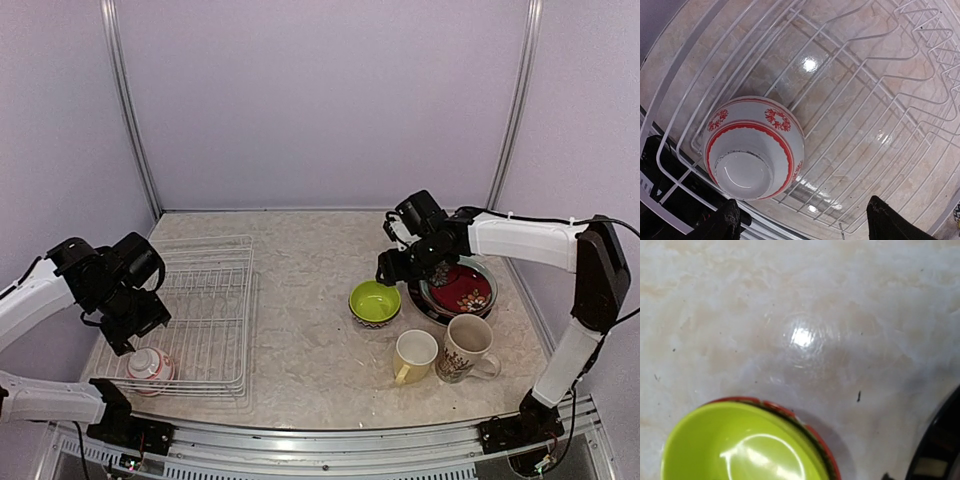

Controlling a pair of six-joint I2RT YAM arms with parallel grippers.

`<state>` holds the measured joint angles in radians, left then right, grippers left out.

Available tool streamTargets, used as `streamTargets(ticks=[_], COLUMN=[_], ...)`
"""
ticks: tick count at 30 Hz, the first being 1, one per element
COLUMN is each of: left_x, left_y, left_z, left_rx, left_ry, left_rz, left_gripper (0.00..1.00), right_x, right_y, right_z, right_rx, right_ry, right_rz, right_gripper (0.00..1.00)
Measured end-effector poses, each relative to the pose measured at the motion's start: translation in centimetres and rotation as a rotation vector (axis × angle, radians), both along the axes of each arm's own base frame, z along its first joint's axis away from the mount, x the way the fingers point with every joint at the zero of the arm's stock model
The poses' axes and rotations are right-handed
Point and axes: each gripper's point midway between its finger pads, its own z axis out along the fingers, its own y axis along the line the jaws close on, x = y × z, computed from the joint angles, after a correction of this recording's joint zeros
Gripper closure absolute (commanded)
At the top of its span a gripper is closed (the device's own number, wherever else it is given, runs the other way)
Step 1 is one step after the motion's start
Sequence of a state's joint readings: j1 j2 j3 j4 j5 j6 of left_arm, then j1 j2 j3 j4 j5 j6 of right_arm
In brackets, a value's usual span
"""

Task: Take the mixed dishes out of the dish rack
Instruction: Place the bowl in the bowl, then move the bowl to the dish rack.

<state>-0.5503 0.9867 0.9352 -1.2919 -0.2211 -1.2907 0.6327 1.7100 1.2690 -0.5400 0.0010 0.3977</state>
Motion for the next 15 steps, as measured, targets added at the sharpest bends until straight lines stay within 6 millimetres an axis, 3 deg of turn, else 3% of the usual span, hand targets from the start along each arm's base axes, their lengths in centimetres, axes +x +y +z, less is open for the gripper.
streamTargets(ticks=[7,15], left_x=[-1.7,-1.6], left_y=[0.5,1.1], left_z=[-3.4,-5.5], left_rx=[0.036,0.058], left_ry=[0.132,0.176], left_rz=[0.068,0.093], left_gripper=[0.37,0.6], right_x=[-0.1,-0.3], right_y=[0.0,-0.2], right_z=[0.8,2.5], right_rx=[0.008,0.033], right_ry=[-0.016,-0.048], right_rz=[0.003,0.003], right_gripper=[0.31,0.3])
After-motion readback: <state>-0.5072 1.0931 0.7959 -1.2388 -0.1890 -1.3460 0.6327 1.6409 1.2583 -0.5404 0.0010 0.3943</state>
